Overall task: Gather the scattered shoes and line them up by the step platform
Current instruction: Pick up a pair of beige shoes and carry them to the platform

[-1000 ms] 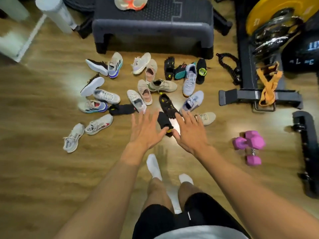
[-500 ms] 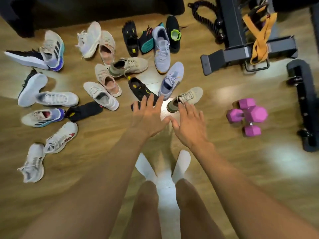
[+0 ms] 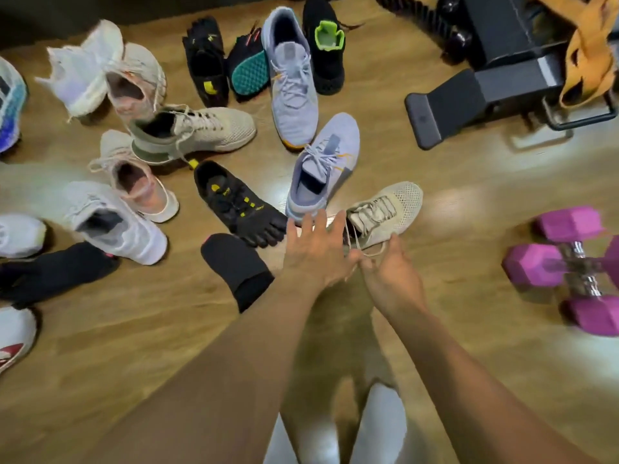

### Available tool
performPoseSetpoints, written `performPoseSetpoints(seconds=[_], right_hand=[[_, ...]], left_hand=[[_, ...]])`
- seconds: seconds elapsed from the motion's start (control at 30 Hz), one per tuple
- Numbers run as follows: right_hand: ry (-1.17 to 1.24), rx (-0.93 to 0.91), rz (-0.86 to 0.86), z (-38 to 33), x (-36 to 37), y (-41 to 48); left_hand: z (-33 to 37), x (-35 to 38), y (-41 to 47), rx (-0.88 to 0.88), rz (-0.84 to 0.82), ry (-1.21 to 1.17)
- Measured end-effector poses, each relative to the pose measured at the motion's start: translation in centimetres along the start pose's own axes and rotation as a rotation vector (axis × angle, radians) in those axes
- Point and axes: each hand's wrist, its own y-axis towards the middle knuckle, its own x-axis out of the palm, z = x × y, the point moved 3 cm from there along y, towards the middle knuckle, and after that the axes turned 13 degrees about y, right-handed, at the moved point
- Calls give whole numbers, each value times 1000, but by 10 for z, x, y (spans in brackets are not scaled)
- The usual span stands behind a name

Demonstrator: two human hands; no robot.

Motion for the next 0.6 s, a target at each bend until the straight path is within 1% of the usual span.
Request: performPoseSetpoints(seconds=[0.1, 0.2, 0.3, 0.37, 0.47, 0.53, 0.6], right_hand=[[164, 111, 42, 31, 31, 51], [269, 168, 70, 51, 53, 86], [356, 211, 122, 62, 71, 109], [391, 226, 168, 64, 81, 121], [389, 233, 233, 61, 81, 130], [306, 186, 272, 60, 68, 128], [178, 114, 304, 61, 51, 121]], left_hand=[[7, 33, 43, 19, 22, -32], [15, 59, 75, 93, 8, -110], [13, 69, 93, 68, 41, -173], [12, 63, 99, 34, 114, -94], [14, 55, 97, 11, 152, -27], [20, 58, 90, -15, 117, -118], [31, 68, 77, -70, 65, -283]])
